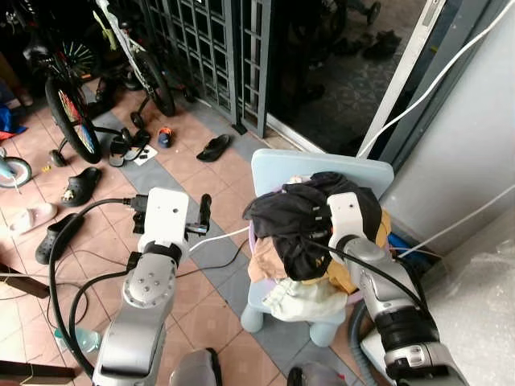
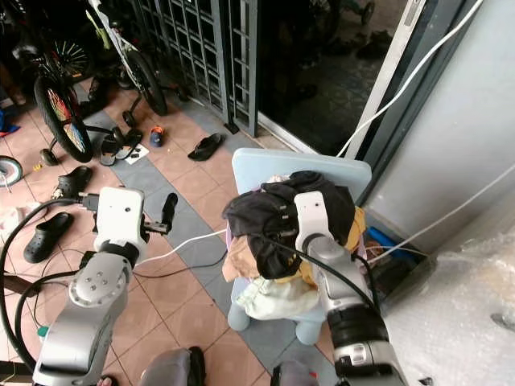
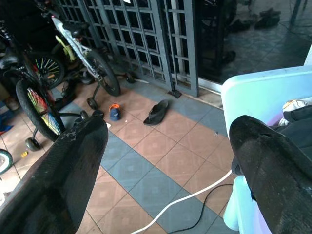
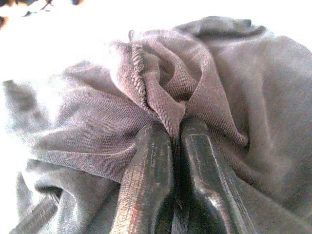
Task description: Clothes washing
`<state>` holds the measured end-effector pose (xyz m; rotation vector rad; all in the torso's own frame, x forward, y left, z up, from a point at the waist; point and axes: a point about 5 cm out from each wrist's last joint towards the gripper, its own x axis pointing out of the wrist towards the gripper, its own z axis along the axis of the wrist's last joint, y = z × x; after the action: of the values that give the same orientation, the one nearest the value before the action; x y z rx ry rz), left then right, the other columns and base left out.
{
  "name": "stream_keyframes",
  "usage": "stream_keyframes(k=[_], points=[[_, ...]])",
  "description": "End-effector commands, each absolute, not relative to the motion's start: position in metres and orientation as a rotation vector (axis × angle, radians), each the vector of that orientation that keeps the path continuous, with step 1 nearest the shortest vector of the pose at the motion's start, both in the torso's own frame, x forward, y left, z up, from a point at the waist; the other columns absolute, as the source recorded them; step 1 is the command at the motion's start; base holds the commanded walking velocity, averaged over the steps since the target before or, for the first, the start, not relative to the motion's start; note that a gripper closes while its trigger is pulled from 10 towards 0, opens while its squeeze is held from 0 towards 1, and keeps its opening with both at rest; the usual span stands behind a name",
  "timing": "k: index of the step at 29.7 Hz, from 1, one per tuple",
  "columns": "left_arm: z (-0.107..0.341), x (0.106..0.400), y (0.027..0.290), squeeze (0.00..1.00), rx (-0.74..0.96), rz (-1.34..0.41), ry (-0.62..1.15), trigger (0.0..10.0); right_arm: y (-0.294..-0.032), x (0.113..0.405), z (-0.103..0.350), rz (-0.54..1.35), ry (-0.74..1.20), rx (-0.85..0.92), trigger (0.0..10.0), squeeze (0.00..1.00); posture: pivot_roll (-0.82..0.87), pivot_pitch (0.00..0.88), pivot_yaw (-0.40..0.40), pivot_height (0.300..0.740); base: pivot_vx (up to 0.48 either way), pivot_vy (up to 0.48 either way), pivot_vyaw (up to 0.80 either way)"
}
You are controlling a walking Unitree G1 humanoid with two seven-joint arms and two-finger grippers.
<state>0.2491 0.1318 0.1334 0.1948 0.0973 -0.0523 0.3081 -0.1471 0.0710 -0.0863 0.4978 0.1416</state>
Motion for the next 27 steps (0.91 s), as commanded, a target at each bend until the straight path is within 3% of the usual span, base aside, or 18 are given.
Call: stream_keyframes(k=[1, 5, 11, 16, 17, 27], points=[[0.128, 0.25, 0.136, 0.0, 0.219, -0.029, 0.128, 10.0, -0.145, 0.309, 0.082, 0.148, 0.448, -0.065, 0.0, 0.0, 0.04, 0.086, 0.025, 0.74, 0.0, 0.0, 0.0], [0.12, 0.26, 0.129, 0.0, 0.239, -0.008, 0.145, 10.0, -0.133, 0.314, 0.156, 0.165, 0.05, -0.035, 0.0, 0.0, 0.03, 0.022, 0.038, 0.74, 0.0, 0.0, 0.0], [0.12, 0.266, 0.132, 0.0, 0.22, 0.004, 0.133, 10.0, -0.134, 0.309, 0.187, 0.197, -0.13, -0.069, 0.0, 0.0, 0.01, 0.0, 0.053, 0.74, 0.0, 0.0, 0.0], [0.123, 0.272, 0.131, 0.0, 0.208, 0.011, 0.105, 10.0, -0.144, 0.301, 0.179, 0.166, -0.118, -0.045, 0.0, 0.0, 0.01, 0.0, 0.061, 0.74, 0.0, 0.0, 0.0], [0.126, 0.274, 0.13, 0.0, 0.196, 0.008, 0.087, 10.0, -0.144, 0.299, 0.173, 0.158, -0.089, -0.046, 10.0, 0.0, 0.01, 0.0, 0.066, 0.74, 0.0, 0.0, 0.0], [0.127, 0.276, 0.127, 0.0, 0.187, 0.003, 0.07, 10.0, -0.139, 0.291, 0.161, 0.138, -0.066, -0.046, 10.0, 0.0, 0.0, 0.0, 0.072, 0.74, 0.0, 0.0, -0.71]])
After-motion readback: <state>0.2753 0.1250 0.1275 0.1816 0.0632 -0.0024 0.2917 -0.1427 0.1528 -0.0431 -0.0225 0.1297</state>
